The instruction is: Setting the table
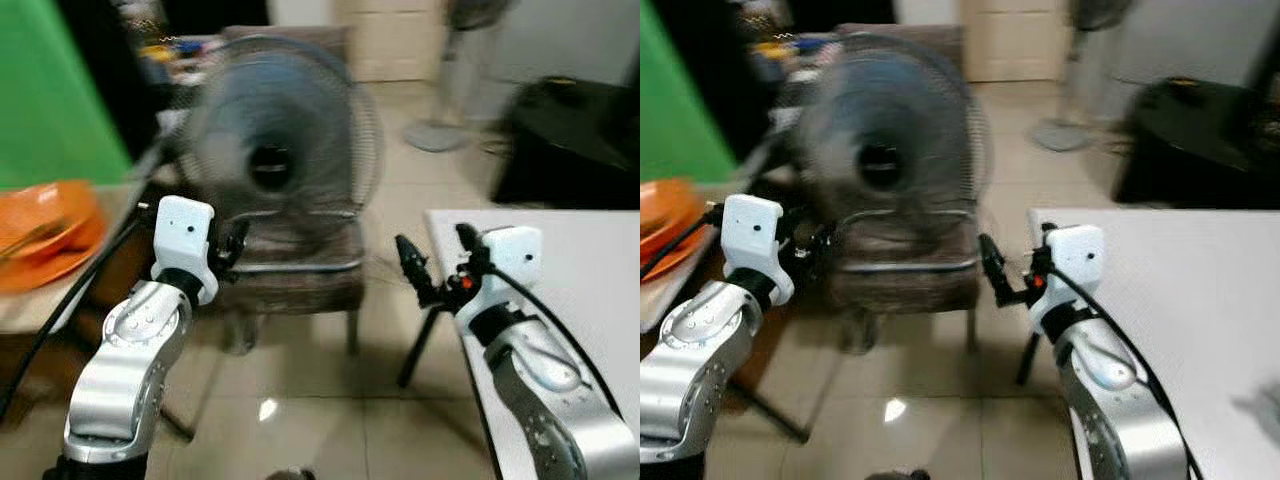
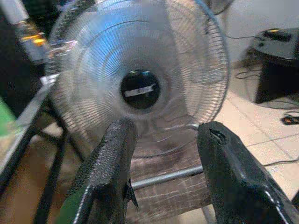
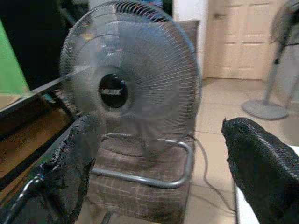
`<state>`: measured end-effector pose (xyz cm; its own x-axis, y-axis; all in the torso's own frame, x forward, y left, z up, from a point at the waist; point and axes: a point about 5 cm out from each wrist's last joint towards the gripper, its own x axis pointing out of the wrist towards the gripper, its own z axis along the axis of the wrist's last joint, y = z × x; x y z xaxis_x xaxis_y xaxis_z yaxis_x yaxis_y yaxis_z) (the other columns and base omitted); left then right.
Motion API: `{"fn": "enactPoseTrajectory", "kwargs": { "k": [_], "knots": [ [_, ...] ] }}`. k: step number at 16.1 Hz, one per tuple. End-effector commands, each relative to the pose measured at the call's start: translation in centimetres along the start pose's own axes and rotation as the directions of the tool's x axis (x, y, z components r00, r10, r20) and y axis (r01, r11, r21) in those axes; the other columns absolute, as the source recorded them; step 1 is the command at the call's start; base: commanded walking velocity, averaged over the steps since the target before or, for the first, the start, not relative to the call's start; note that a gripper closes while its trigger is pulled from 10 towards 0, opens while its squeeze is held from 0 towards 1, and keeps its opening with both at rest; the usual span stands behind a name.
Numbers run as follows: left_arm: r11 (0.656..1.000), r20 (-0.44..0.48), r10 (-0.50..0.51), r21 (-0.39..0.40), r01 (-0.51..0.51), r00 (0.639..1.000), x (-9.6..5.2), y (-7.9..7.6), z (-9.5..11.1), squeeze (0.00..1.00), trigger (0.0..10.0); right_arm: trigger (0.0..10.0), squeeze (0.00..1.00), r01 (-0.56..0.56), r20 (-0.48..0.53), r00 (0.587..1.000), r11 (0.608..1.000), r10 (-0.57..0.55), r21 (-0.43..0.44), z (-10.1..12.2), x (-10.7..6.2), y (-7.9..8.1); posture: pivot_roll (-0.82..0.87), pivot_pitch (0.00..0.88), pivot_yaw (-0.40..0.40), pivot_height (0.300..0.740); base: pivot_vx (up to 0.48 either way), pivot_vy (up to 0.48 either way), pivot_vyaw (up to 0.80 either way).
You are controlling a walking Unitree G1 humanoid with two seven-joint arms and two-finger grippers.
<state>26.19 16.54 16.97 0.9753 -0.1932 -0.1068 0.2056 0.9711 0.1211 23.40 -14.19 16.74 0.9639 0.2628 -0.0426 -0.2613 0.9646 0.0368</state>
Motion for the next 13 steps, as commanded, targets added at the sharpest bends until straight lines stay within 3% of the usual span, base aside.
{"fn": "enactPoseTrajectory", "kwargs": {
  "k": [1,2,5,13],
  "knots": [
    [1.000,0.007,0.012,0.010,-0.012,1.000,-0.3,0.2,0.3,0.00,10.0,10.0,1.00,0.016,-0.005,1.000,1.000,-0.016,0.016,0.1,0.3,-0.2,0.04,0.000,0.042,0.740,0.000,0.349,0.00],
    [1.000,0.006,0.019,0.008,-0.019,1.000,-0.4,0.4,0.2,0.00,10.0,10.0,0.78,0.034,-0.019,0.999,0.999,-0.034,0.003,-0.1,0.5,-0.4,0.05,0.000,0.031,0.740,0.000,0.360,0.00],
    [1.000,-0.003,0.016,0.021,-0.016,1.000,-0.5,0.3,0.0,0.00,10.0,10.0,0.00,0.107,-0.050,0.993,0.993,-0.109,-0.044,-0.6,0.6,-0.9,0.05,0.000,0.033,0.740,0.000,0.368,0.00],
    [1.000,-0.008,0.011,0.028,-0.010,1.000,-0.7,0.4,-0.1,0.00,10.0,10.0,0.00,0.116,-0.104,0.988,0.992,-0.111,0.041,-1.4,0.7,-0.7,0.05,0.000,0.031,0.740,0.000,0.368,0.00]
  ]
}}
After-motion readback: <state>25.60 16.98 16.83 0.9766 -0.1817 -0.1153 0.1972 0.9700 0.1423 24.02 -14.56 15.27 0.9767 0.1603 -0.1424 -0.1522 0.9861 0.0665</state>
